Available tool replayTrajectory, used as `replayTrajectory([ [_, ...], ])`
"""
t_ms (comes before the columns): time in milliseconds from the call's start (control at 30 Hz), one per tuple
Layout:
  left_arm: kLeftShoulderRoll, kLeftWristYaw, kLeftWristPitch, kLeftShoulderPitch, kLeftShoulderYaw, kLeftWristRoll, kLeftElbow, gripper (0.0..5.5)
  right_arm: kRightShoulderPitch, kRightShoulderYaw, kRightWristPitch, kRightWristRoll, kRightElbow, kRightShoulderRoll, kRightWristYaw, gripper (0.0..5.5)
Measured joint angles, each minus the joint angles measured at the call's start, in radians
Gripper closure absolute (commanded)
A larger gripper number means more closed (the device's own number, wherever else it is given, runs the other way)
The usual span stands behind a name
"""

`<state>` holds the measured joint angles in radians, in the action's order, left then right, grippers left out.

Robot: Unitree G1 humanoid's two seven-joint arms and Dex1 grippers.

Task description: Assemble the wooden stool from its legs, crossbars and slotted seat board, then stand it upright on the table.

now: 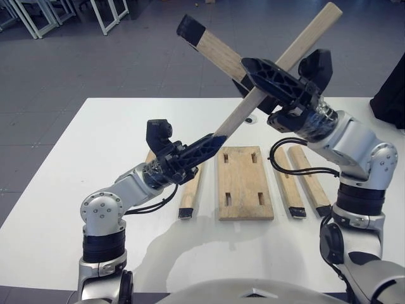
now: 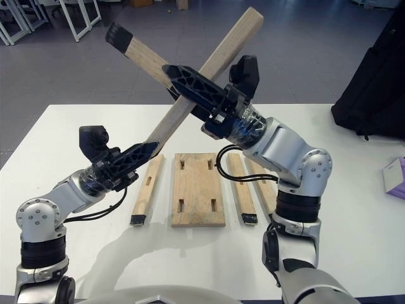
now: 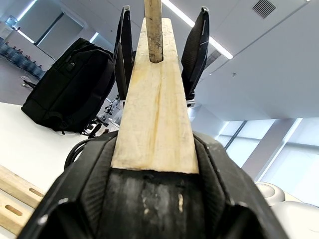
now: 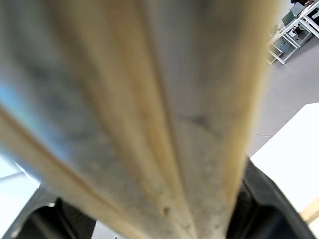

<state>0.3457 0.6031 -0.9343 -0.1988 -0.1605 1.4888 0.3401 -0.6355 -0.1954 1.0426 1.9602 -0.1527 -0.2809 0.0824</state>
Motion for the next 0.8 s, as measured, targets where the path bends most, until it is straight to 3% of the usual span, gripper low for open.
replayTrajectory([
  [167, -0.002, 0.000, 0.003, -0.001, 0.001, 0.003, -0.003, 3.47, -0.023, 0.012, 0.010, -0.016, 0.012, -0.041, -0.008, 3.23],
  [200, -0.002, -0.006, 0.001, -0.001, 0.001, 0.015, -0.006, 3.10, -0.025, 0.013, 0.010, -0.016, 0.013, -0.043, -0.010, 3.23],
  [400, 0.027, -0.017, -0.002, 0.000, -0.025, 0.076, -0.024, 2.20, -0.042, 0.013, 0.010, -0.012, 0.040, -0.100, -0.055, 3.45],
  [500, 0.125, 0.021, -0.018, 0.059, -0.111, 0.076, -0.050, 1.64, -0.060, 0.002, 0.006, -0.002, 0.071, -0.164, -0.083, 3.47],
  [600, 0.239, 0.055, 0.005, 0.108, -0.162, -0.047, -0.058, 1.62, -0.060, -0.022, 0.002, -0.054, 0.100, -0.222, -0.122, 3.47],
  [667, 0.286, 0.049, 0.057, 0.109, -0.078, -0.247, -0.038, 1.62, -0.058, -0.036, -0.010, -0.087, 0.106, -0.246, -0.140, 3.47],
  [800, 0.337, 0.038, 0.183, 0.074, 0.292, -0.736, 0.035, 1.62, -0.058, -0.056, -0.037, -0.173, 0.126, -0.252, -0.155, 3.47],
])
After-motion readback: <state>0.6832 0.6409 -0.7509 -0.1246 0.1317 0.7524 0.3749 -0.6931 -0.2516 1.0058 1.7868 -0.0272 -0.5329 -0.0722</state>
